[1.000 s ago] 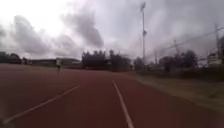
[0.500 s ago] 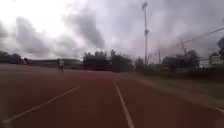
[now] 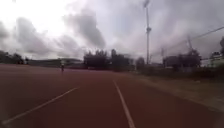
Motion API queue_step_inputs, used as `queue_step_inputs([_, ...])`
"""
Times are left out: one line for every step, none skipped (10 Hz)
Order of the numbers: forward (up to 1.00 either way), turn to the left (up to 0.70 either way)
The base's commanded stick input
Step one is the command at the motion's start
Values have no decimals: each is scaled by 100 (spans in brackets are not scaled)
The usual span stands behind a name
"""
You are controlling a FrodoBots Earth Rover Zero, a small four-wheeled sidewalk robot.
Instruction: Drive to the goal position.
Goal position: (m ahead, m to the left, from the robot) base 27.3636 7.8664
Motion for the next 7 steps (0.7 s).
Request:
queue_step_inputs([85,0])
queue_step_inputs([85,0])
queue_step_inputs([85,0])
queue_step_inputs([85,0])
queue_step_inputs([85,0])
queue_step_inputs([85,0])
queue_step_inputs([85,0])
